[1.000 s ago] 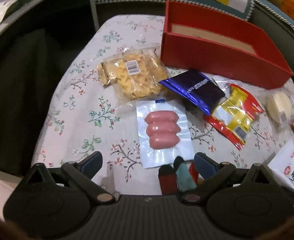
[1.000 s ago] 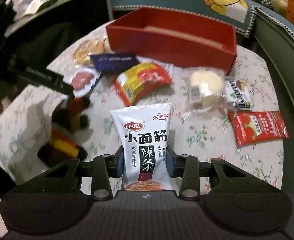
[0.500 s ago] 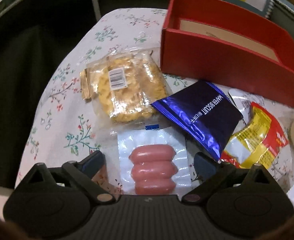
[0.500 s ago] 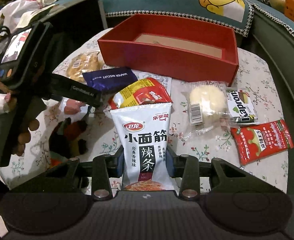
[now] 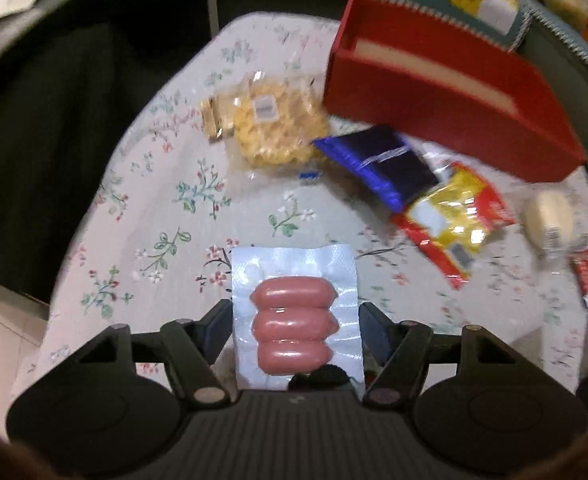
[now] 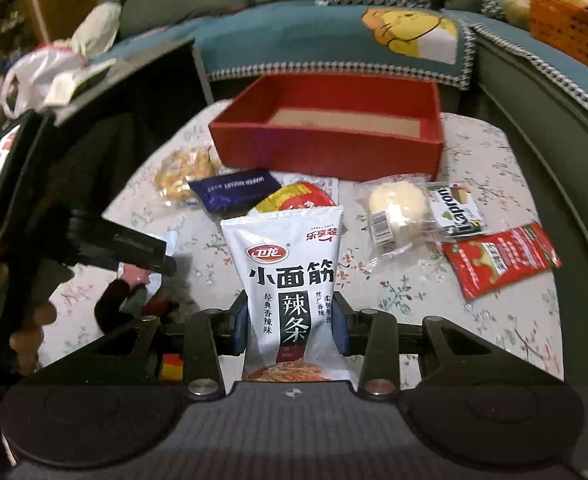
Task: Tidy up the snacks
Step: 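Carry both packs into the red box and lower them onto its floor, then open both grippers and lift them out of the red box, then grasp the blue wafer biscuit packet with the left gripper while the right grasps the Trolli bag, then carry the wafer packet and Trolli bag over the red box and lower them in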
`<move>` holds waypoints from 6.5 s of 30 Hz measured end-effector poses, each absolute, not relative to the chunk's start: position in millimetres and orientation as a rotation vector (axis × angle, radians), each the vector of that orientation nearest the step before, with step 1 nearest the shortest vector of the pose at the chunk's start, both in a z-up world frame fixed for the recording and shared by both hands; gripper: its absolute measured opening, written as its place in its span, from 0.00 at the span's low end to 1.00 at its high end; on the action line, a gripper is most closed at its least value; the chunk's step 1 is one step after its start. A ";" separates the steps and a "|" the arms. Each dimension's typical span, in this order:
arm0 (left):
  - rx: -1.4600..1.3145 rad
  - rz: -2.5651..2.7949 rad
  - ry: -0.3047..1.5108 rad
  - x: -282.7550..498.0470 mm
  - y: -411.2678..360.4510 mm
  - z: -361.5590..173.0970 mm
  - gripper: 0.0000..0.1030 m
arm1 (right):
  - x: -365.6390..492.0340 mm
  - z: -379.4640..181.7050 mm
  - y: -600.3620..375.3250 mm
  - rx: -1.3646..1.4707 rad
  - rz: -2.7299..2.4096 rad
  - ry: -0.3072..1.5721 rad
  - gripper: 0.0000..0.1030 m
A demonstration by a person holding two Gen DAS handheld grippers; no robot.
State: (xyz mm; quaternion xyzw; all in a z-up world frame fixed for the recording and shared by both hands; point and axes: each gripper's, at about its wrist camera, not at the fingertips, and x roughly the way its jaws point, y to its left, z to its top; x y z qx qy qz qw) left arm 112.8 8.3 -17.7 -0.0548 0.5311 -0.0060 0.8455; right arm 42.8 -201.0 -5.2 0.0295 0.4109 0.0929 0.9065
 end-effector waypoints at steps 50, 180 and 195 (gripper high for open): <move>-0.055 -0.102 0.952 345.7 -86.3 -34.5 0.69 | 293.0 -50.9 -237.1 0.161 0.015 0.738 0.46; 0.068 -0.164 1.147 153.6 -38.1 -43.2 0.67 | 141.4 -43.8 -210.5 0.007 0.107 0.966 0.33; 0.140 -0.153 1.149 153.1 -43.2 -52.9 0.68 | 157.6 -73.8 -185.6 -0.120 0.055 1.011 0.64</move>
